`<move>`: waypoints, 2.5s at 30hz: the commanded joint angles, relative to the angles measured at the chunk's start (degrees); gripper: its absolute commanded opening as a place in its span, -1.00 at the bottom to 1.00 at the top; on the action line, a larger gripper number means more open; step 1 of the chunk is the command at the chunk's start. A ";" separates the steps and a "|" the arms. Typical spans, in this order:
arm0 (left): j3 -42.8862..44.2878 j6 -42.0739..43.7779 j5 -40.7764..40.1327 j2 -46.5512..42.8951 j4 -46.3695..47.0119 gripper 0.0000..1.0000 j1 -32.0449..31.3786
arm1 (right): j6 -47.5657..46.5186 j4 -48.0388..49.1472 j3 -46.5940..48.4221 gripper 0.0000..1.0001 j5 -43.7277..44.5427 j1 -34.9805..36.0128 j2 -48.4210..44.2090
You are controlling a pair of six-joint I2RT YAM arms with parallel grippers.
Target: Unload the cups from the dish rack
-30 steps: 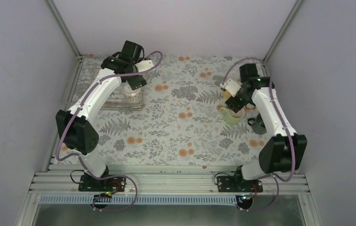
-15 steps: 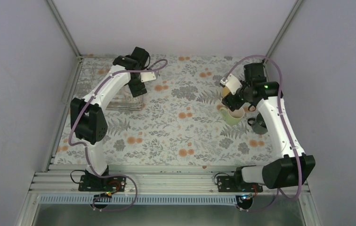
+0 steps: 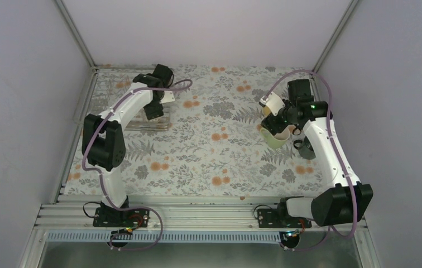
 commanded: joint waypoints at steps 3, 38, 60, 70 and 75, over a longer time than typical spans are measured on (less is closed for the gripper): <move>-1.54 3.42 -6.08 -3.31 0.73 1.00 4.52 | 0.32 2.55 -1.57 0.54 -2.36 0.48 -0.63; 40.01 -23.53 17.32 19.80 -19.81 0.90 6.30 | 0.98 3.82 -3.35 0.54 -1.18 0.75 -0.39; 43.71 -26.40 23.65 28.04 -19.76 0.43 10.93 | 1.43 7.35 -5.93 0.54 -1.06 0.71 -0.28; 40.35 -25.88 26.24 27.52 -19.77 -0.60 11.03 | 1.64 7.37 -6.65 0.54 -1.23 0.75 -0.63; 38.76 -24.90 25.58 26.21 -19.85 -0.94 10.99 | 1.63 6.96 -6.77 0.54 -1.23 0.72 -1.27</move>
